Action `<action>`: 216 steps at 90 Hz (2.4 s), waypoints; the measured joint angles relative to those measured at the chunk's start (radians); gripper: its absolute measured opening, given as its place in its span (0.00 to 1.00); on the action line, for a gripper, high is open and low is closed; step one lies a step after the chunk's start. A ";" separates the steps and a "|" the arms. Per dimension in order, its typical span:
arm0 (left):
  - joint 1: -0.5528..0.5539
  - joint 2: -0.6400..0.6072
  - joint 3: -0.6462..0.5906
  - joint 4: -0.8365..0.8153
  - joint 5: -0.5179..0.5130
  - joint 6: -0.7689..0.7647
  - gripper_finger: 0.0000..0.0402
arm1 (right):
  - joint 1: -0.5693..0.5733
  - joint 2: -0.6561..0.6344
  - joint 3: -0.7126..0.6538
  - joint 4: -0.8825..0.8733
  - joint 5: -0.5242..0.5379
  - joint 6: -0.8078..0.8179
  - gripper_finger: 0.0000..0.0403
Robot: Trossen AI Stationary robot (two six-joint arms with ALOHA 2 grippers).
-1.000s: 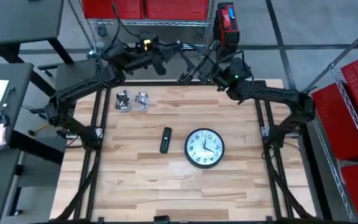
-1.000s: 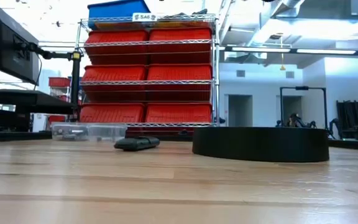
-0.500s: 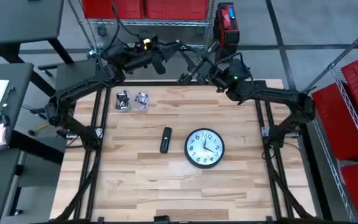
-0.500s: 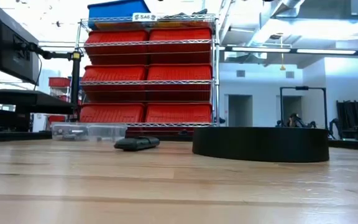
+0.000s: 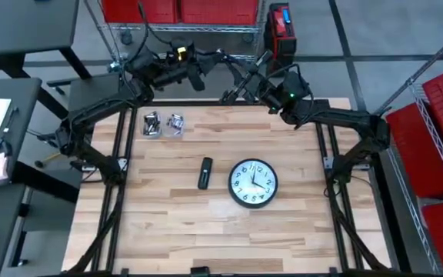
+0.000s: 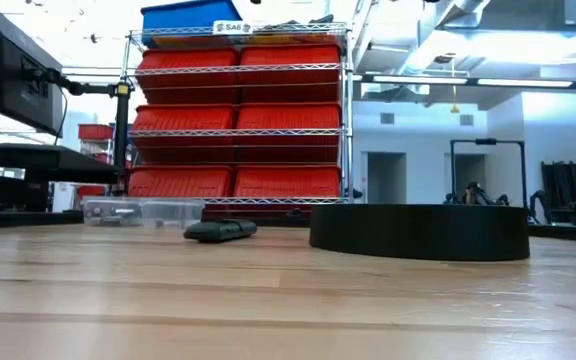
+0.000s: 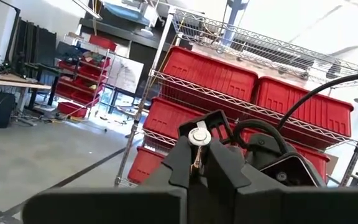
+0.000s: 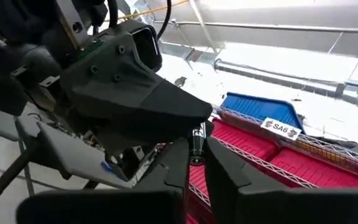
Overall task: Insert battery
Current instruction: Insert the silver battery into the remote
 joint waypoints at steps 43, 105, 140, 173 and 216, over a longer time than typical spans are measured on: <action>0.007 -0.006 0.000 -0.030 0.036 0.040 0.32 | 0.000 -0.002 0.000 -0.013 0.006 0.000 0.05; 0.046 -0.165 -0.001 -0.972 -0.027 0.461 0.43 | -0.049 -0.155 0.000 -0.491 0.085 0.158 0.05; 0.010 -0.136 -0.160 -1.267 -0.045 0.346 0.43 | -0.095 -0.243 0.000 -0.969 0.085 0.361 0.05; -0.206 -0.136 -0.464 -1.095 -0.056 0.003 0.43 | -0.113 -0.231 0.000 -1.063 0.080 0.308 0.05; -0.550 0.079 -0.523 -0.708 -0.246 -0.470 0.36 | -0.110 -0.231 0.000 -1.066 -0.026 0.270 0.05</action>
